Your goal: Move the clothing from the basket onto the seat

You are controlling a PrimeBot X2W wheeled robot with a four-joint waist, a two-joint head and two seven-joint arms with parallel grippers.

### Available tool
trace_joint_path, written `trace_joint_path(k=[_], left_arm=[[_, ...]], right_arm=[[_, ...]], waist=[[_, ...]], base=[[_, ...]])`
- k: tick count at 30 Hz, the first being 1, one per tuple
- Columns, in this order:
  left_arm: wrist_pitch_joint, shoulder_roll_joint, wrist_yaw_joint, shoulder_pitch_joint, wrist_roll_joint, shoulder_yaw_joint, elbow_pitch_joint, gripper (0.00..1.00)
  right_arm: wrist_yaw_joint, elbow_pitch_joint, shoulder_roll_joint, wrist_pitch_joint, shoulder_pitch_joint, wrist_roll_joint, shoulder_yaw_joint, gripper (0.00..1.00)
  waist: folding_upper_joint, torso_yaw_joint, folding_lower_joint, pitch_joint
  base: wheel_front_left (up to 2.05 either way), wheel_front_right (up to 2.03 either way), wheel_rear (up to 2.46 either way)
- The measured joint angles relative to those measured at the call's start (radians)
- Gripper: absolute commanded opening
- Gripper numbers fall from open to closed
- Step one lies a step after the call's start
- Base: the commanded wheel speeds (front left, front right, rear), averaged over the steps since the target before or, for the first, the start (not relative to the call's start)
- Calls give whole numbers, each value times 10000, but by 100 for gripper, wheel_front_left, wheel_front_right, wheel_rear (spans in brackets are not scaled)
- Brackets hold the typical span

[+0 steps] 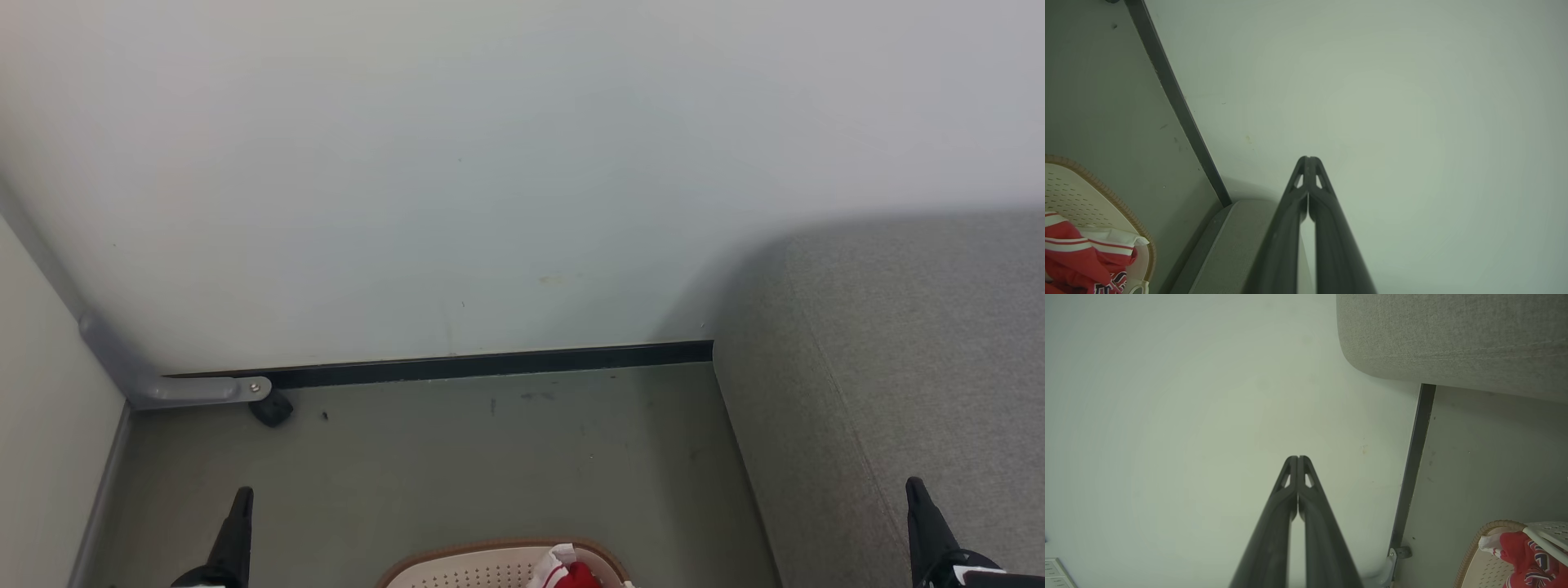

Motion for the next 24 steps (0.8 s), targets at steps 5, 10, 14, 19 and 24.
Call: trace_joint_path(k=[5, 10, 14, 19, 24], left_arm=[[0, 0, 0, 0, 0, 0, 0, 0], [0, 0, 2, 0, 0, 0, 0, 0], [0, 0, 0, 0, 0, 0, 0, 0], [0, 0, 2, 0, 0, 0, 0, 0], [0, 0, 0, 0, 0, 0, 0, 0]], right_arm=[[0, 0, 0, 0, 0, 0, 0, 0], [0, 0, 0, 0, 0, 0, 0, 0], [0, 0, 0, 0, 0, 0, 0, 0], [0, 0, 0, 0, 0, 0, 0, 0], [0, 0, 0, 0, 0, 0, 0, 0]], waist=[[0, 0, 0, 0], [0, 0, 0, 0], [0, 0, 0, 0], [0, 0, 0, 0], [0, 0, 0, 0]], base=[[0, 0, 0], [0, 0, 0], [0, 0, 0], [0, 0, 0], [0, 0, 0]])
